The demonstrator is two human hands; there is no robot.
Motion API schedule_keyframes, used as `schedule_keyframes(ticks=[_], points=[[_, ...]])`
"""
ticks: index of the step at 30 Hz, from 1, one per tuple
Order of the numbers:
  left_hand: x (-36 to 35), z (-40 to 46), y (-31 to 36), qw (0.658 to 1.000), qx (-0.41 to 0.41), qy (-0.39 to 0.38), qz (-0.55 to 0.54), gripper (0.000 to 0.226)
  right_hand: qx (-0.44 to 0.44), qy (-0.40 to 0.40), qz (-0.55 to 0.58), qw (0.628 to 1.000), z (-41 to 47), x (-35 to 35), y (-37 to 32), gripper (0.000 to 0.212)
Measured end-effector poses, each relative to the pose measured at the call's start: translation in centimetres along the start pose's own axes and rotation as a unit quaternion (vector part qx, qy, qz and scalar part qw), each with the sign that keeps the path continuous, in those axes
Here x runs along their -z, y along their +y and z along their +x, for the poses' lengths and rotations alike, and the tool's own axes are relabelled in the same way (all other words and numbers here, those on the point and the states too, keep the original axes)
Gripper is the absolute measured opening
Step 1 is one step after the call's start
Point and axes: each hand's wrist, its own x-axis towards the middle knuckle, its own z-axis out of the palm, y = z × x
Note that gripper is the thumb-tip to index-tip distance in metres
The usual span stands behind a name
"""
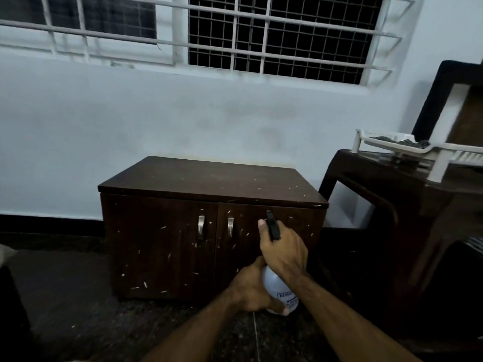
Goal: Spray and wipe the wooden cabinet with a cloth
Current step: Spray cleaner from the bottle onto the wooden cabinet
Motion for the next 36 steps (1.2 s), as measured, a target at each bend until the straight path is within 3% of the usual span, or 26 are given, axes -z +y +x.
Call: schedule_keyframes(ticks=[6, 10, 15, 21, 26, 32, 36], points=[[-2.2, 1.8, 2.7, 0.998, -0.037, -0.046, 0.011, 0.112, -0.071, 0.062, 0.001, 0.995, 0.8, 2.3, 3.6, 0.045], [-3.8, 2.7, 4.0, 0.997, -0.059, -0.036, 0.027, 0.1, -0.127, 0.059, 0.033, 0.99, 1.3, 4.0, 5.5, 0.046], [-5.4, 3.6, 5.4, 0.993, -0.081, -0.071, 0.053, 0.085, -0.174, 0.081, -0.011, 0.981, 1.6, 5.6, 7.9, 0.053], [-7.1, 3.3, 3.9, 0.991, -0.057, -0.096, 0.067, 0.082, -0.208, -0.013, 0.038, 0.977, 0.5, 4.2, 10.8, 0.057], [-7.6, 2.5, 2.6, 0.989, -0.041, -0.118, 0.077, 0.081, -0.242, 0.004, 0.02, 0.97, -1.1, 2.7, 11.4, 0.057], [-7.7, 1.7, 0.7, 0.987, -0.022, -0.132, 0.092, 0.082, -0.268, -0.042, 0.064, 0.96, -2.3, 0.6, 11.7, 0.093], [-7.8, 1.1, -0.1, 0.979, -0.011, -0.166, 0.116, 0.074, -0.344, -0.05, 0.083, 0.934, -3.7, -0.6, 12.9, 0.085]])
